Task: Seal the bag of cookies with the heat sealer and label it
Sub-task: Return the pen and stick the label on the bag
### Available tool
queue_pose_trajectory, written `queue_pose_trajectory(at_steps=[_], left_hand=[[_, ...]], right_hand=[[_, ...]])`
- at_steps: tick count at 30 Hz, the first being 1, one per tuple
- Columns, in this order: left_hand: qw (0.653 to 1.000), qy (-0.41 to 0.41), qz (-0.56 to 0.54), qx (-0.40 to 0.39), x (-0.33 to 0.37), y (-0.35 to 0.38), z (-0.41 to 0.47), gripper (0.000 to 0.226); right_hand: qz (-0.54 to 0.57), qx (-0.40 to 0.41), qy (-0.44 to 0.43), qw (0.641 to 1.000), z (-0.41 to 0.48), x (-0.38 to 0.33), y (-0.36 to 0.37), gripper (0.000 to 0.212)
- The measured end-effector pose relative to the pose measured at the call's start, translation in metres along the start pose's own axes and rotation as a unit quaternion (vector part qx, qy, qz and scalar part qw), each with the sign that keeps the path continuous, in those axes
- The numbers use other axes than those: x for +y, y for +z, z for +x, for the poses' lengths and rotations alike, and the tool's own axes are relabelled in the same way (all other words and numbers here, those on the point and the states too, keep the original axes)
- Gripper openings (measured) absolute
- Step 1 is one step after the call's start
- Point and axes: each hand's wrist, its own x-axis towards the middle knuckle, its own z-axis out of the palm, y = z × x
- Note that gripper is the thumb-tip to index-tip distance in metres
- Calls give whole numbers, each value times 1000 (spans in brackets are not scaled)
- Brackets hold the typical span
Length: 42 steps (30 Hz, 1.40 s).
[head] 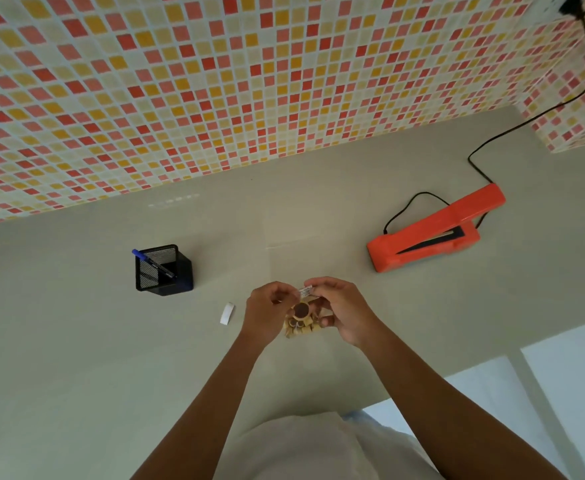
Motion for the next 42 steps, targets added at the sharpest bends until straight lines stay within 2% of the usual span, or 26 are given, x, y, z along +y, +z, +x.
queue_pose_trajectory(at_steps=[2,5,9,14,21,42], left_hand=[[1000,-8,15,7,-1,7,9,11],[999,-23,33,11,-5,15,20,11],[997,-36,66,23,-7,20,34,11],[990,-42,134,24,-13,21,51,15],[984,-31,174,29,-17,20,61,13],[980,-14,182,74,-22,24,56,10]], right_hand=[[-78,13,-29,996,9,-4,-7,12],[-216,27,-94,971,28,-3,-13,11],[-311,28,-137,940,56,-2,-14,10],[-356,25,-140,924,77,1,-14,10],[-399,34,-145,905,86,7,-12,10],[-425,44,-156,891,87,10,-7,8]])
